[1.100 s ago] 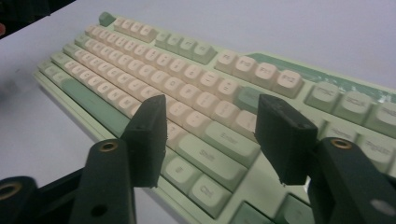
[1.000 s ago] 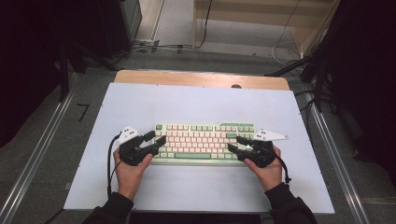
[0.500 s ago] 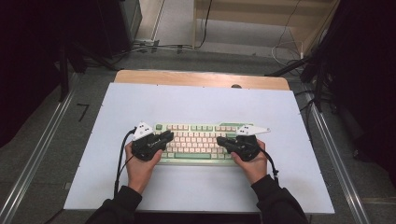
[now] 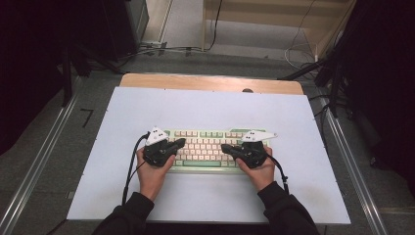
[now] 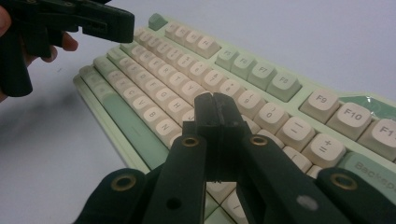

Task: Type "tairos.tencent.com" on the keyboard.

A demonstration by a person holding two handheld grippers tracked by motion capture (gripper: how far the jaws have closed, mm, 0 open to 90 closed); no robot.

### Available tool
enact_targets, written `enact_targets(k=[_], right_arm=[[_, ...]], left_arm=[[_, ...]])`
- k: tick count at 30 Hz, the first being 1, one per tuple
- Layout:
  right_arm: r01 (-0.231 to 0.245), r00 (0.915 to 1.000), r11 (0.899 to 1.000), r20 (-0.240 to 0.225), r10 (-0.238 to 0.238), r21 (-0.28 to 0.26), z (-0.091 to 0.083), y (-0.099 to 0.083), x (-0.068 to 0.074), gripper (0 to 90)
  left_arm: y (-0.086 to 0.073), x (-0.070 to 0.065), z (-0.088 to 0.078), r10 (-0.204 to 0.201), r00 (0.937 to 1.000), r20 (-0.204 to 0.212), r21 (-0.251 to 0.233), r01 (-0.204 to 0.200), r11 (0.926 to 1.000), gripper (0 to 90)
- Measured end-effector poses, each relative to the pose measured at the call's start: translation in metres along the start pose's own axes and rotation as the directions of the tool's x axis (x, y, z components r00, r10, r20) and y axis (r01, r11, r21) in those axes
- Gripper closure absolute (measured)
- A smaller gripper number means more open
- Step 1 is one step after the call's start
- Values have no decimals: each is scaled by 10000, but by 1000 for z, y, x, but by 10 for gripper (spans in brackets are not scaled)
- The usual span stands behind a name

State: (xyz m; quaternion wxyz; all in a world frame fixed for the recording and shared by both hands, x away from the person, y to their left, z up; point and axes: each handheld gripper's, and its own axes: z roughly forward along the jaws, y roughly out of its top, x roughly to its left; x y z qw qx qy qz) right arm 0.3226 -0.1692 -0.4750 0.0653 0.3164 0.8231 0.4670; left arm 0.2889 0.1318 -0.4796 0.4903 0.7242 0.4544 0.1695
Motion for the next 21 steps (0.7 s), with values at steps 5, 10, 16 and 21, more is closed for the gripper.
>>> enact_targets(k=[5, 10, 16, 21], right_arm=[[68, 10000, 10000, 72, -68, 14, 1, 0, 1, 882], [152, 9997, 9999, 164, -153, 69, 2, 0, 2, 882], [181, 9996, 9998, 208, -181, 30, 3, -1, 3, 882], [206, 9993, 9998, 317, -205, -27, 2, -1, 3, 882]], left_arm=[[0, -2, 3, 103, 9999, -8, 31, -103, 9999, 900], [1, -5, 7, 127, 9998, 132, 128, -129, 9998, 900], [3, -9, 14, 271, 9992, 300, 138, -275, 9995, 900], [3, -12, 21, 355, 9989, 313, 209, -362, 9991, 900]])
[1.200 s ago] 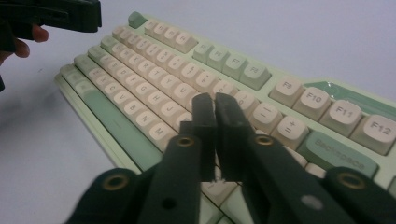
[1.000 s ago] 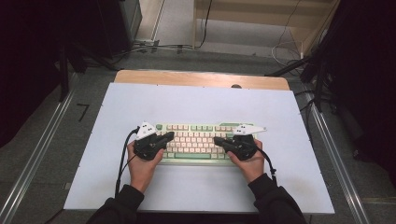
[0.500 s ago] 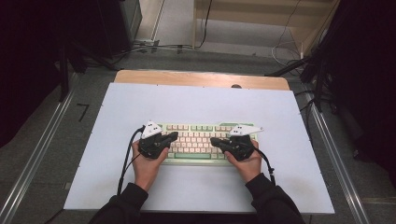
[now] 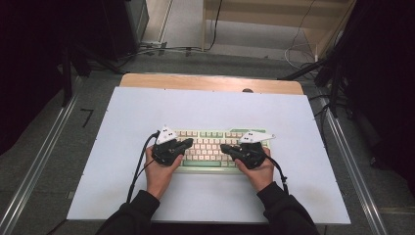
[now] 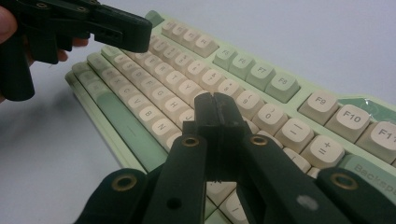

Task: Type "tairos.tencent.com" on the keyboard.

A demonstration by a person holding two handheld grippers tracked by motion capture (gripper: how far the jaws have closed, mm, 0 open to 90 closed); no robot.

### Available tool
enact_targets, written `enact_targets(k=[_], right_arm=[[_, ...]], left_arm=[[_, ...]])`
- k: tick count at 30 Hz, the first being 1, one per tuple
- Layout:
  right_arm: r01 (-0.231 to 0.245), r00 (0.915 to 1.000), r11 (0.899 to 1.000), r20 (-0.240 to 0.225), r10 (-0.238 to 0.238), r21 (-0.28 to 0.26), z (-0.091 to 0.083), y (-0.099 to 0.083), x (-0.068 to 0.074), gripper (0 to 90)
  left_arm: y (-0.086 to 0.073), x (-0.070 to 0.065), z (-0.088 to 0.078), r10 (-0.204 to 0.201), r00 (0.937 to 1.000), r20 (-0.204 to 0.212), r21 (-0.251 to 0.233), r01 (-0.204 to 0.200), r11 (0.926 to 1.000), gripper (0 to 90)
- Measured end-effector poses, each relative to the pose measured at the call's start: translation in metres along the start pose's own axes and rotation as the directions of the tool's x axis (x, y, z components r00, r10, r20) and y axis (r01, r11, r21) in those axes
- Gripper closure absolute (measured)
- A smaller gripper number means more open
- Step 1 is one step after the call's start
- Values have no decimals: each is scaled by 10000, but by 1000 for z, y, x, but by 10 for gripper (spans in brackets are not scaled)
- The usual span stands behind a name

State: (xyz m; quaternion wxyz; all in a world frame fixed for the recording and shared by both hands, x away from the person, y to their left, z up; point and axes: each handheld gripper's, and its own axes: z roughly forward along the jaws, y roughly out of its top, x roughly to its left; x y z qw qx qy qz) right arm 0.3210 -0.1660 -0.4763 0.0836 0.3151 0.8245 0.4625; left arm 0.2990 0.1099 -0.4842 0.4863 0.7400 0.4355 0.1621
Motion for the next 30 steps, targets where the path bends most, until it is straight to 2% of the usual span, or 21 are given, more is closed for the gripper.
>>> enact_targets(k=[13, 19, 30], right_arm=[[-13, 10000, 10000, -77, 13, 53, 1, 0, 0, 881], [-43, 10000, 10000, -45, 43, 47, 1, 0, -1, 881], [-33, 10000, 10000, -43, 33, 42, 0, 0, -1, 881]], left_arm=[[2, -4, 13, -60, 9998, 209, 288, 54, 9996, 900], [3, -6, 17, 67, 9999, 85, 441, -70, 9990, 900], [1, -4, 21, -47, 10000, -12, 559, 48, 9984, 900]])
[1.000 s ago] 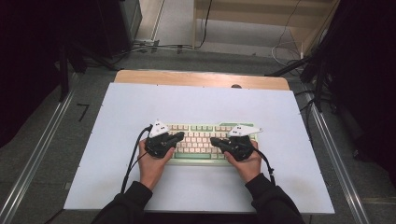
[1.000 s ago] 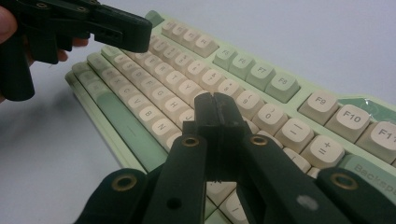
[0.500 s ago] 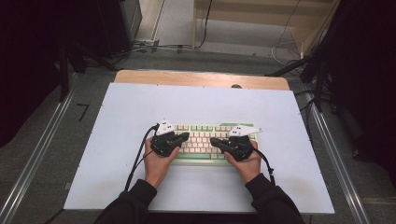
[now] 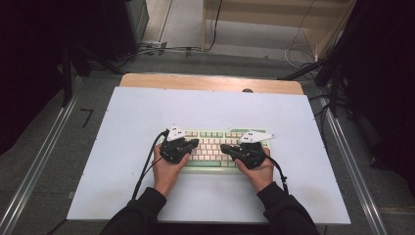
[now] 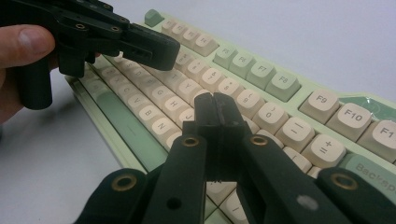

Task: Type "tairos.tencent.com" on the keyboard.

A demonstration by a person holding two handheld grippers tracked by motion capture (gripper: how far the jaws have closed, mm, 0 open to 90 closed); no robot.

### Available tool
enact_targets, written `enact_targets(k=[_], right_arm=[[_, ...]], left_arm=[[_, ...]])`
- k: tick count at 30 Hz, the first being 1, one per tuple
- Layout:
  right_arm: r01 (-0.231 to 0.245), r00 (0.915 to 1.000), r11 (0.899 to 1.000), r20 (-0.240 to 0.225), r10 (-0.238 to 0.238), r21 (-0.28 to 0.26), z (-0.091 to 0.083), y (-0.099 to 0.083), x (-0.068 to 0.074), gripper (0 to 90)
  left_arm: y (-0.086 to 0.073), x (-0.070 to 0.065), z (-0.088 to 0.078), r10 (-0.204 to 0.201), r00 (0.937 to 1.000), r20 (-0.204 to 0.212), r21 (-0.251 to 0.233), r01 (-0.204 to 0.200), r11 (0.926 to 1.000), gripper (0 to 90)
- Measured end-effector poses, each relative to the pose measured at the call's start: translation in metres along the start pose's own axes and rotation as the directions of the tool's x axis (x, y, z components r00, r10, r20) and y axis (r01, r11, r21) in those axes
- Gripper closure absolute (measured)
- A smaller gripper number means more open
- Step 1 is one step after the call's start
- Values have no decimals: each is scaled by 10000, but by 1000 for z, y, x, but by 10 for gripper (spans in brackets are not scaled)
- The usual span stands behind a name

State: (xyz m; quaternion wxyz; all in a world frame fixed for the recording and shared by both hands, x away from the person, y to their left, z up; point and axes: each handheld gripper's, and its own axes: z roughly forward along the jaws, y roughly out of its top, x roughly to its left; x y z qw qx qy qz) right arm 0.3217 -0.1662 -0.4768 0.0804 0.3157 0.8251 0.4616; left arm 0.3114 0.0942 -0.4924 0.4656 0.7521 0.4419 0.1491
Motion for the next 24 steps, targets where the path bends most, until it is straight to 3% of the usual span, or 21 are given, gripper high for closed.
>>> enact_targets(k=[24], right_arm=[[-8, 10000, 10000, 5, 8, 2, 0, 0, 0, 881]], left_arm=[[-1, -1, 6, -28, 10000, -68, 231, 29, 9997, 900]])
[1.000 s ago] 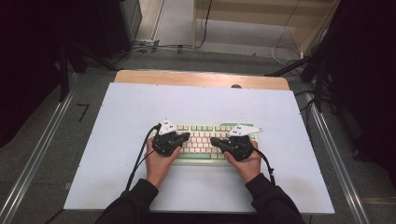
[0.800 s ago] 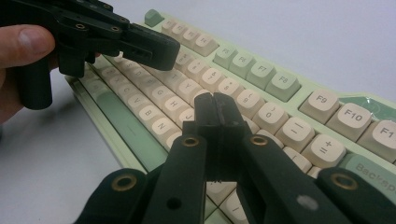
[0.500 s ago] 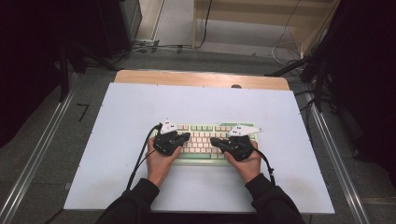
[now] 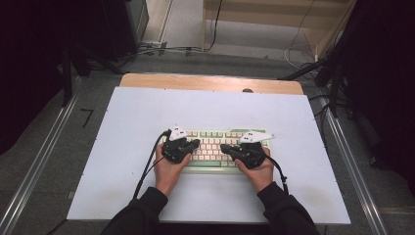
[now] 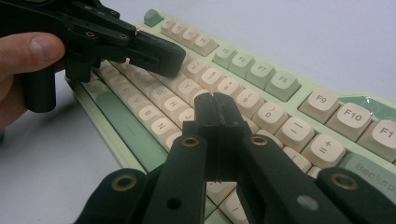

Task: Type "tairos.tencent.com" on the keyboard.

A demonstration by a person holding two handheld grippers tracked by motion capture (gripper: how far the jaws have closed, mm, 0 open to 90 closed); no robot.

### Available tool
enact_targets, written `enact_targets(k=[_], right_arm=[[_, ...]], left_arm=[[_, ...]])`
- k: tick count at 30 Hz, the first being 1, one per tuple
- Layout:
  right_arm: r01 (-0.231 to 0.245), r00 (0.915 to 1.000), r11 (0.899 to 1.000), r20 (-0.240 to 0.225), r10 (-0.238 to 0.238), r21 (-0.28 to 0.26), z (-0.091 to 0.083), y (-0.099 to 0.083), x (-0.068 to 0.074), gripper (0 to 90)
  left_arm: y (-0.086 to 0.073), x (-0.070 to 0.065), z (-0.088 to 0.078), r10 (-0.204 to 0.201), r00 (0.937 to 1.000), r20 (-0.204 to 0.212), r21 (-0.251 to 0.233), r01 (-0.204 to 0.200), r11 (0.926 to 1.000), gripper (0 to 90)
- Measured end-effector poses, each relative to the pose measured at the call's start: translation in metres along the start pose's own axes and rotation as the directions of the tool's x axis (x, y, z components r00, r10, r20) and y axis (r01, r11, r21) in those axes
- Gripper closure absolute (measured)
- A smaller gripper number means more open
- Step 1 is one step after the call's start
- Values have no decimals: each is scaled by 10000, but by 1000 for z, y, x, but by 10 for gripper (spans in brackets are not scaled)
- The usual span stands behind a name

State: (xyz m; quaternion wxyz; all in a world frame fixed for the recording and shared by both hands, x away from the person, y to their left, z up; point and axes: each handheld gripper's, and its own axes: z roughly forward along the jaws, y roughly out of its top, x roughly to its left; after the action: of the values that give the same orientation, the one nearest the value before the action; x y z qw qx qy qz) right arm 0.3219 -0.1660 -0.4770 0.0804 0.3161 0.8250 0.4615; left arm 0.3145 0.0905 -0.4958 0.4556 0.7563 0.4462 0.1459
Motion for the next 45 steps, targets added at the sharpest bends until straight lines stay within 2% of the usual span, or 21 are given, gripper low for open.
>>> enact_targets(k=[14, 24, 45], right_arm=[[0, 10000, 10000, 23, 0, -18, 0, 0, 0, 881], [18, 10000, 10000, 33, -17, -21, 0, 0, 0, 881], [30, 10000, 10000, 30, -30, -65, -1, 0, 1, 881]], left_arm=[[0, 0, 1, -3, 10000, -18, 107, 3, 9999, 900], [0, 1, 2, -71, 10000, -66, 359, 73, 9993, 900], [5, 1, -12, -231, 9995, 222, -130, 234, 9996, 900]])
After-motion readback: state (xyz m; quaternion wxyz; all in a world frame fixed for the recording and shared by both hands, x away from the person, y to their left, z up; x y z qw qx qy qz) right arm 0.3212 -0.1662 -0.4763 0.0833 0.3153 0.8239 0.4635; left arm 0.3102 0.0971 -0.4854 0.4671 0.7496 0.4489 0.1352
